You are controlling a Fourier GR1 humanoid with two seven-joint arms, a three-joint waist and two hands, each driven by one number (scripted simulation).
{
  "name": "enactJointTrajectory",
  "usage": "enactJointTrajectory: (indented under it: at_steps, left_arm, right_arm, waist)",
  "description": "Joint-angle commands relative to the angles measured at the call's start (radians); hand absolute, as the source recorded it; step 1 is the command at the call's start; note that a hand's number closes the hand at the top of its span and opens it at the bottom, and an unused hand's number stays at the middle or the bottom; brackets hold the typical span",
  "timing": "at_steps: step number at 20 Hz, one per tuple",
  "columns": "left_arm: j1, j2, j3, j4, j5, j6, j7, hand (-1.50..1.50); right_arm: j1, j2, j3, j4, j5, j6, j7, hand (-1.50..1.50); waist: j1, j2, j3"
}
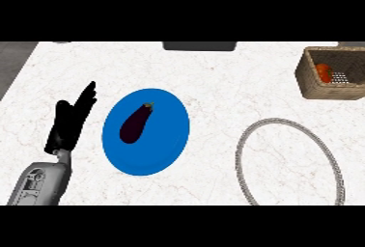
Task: Pick the tomato from the placemat and place it in the basket
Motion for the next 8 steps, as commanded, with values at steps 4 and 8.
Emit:
enactJointTrajectory:
  at_steps: [4,8]
  left_arm:
    - [0.027,0.004,0.019,-0.006,0.014,-0.013,-0.015,0.00]
    - [0.023,-0.003,0.016,0.007,-0.004,-0.001,-0.011,0.00]
  right_arm:
    - [0.119,-0.199,-0.117,0.031,-0.109,0.107,-0.042,-1.50]
    - [0.215,-0.289,-0.169,0.034,-0.169,0.190,-0.110,-1.50]
  waist:
    - [-0.014,-0.003,0.001]
    - [-0.025,-0.006,0.001]
